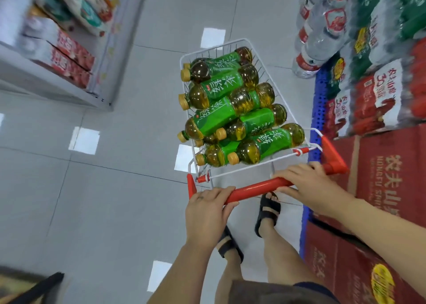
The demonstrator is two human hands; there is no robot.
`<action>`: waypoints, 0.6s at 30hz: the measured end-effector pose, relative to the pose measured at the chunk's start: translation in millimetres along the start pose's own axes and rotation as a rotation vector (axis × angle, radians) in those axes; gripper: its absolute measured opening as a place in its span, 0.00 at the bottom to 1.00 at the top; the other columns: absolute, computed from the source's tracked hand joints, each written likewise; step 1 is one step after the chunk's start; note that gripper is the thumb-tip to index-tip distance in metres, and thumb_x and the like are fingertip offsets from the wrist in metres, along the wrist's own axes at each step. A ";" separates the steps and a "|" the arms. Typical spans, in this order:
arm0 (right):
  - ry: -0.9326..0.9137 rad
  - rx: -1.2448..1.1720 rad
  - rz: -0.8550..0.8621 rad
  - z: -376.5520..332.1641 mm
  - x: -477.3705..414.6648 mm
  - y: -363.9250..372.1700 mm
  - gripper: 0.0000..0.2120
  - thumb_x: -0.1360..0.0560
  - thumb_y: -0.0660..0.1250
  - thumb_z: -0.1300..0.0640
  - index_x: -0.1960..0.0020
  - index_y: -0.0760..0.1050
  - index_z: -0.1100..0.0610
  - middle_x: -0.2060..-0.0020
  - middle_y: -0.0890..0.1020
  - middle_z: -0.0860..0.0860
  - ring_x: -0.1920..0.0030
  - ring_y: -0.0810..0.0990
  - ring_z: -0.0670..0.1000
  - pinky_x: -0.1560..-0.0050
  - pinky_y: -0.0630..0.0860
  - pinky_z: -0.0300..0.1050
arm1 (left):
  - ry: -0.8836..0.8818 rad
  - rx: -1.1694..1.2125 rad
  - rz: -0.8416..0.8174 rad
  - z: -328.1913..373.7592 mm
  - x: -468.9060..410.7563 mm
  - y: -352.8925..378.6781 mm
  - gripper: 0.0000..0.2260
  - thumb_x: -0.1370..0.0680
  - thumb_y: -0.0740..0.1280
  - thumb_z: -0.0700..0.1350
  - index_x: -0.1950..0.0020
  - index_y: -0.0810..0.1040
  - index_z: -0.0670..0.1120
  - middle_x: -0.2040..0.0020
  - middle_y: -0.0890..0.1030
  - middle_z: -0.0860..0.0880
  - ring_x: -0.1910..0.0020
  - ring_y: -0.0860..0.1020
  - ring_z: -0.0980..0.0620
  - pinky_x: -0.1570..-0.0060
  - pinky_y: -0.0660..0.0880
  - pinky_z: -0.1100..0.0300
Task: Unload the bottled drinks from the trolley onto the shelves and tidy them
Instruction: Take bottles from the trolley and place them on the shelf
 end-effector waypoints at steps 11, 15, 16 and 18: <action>-0.314 0.095 0.091 -54.0 -143.5 -28.7 0.19 0.25 0.50 0.38 0.49 0.74 0.48 0.64 0.78 0.43 0.65 0.77 0.48 0.65 0.71 0.42 | -0.063 -0.063 0.089 -120.5 -54.0 -45.7 0.19 0.25 0.55 0.62 0.44 0.79 0.58 0.56 0.82 0.59 0.61 0.80 0.56 0.56 0.75 0.60; -0.366 0.116 0.139 -52.8 -205.3 -52.1 0.19 0.25 0.51 0.39 0.49 0.75 0.48 0.65 0.79 0.43 0.66 0.78 0.48 0.65 0.69 0.39 | -0.101 -0.055 0.096 -146.7 -96.6 -63.5 0.18 0.24 0.55 0.62 0.43 0.78 0.57 0.56 0.82 0.59 0.61 0.80 0.56 0.56 0.74 0.60; -0.373 0.118 0.139 -52.1 -221.5 -58.6 0.18 0.25 0.52 0.38 0.50 0.75 0.48 0.66 0.79 0.43 0.67 0.77 0.48 0.64 0.68 0.39 | -0.114 -0.053 0.102 -151.6 -108.8 -68.4 0.18 0.24 0.56 0.62 0.43 0.78 0.57 0.56 0.82 0.59 0.61 0.80 0.55 0.56 0.75 0.59; -0.372 0.119 0.137 -49.5 -256.2 -73.4 0.19 0.25 0.51 0.38 0.50 0.75 0.48 0.66 0.78 0.43 0.68 0.77 0.48 0.64 0.68 0.39 | -0.149 -0.047 0.096 -163.0 -135.3 -78.0 0.18 0.25 0.59 0.62 0.43 0.79 0.56 0.56 0.82 0.58 0.60 0.81 0.54 0.55 0.76 0.57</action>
Point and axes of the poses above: each hand's wrist, its own x-axis away from the middle knuckle, its own y-axis out of the palm, z = x × y, the point moved 1 cm from there along -x, towards the middle knuckle
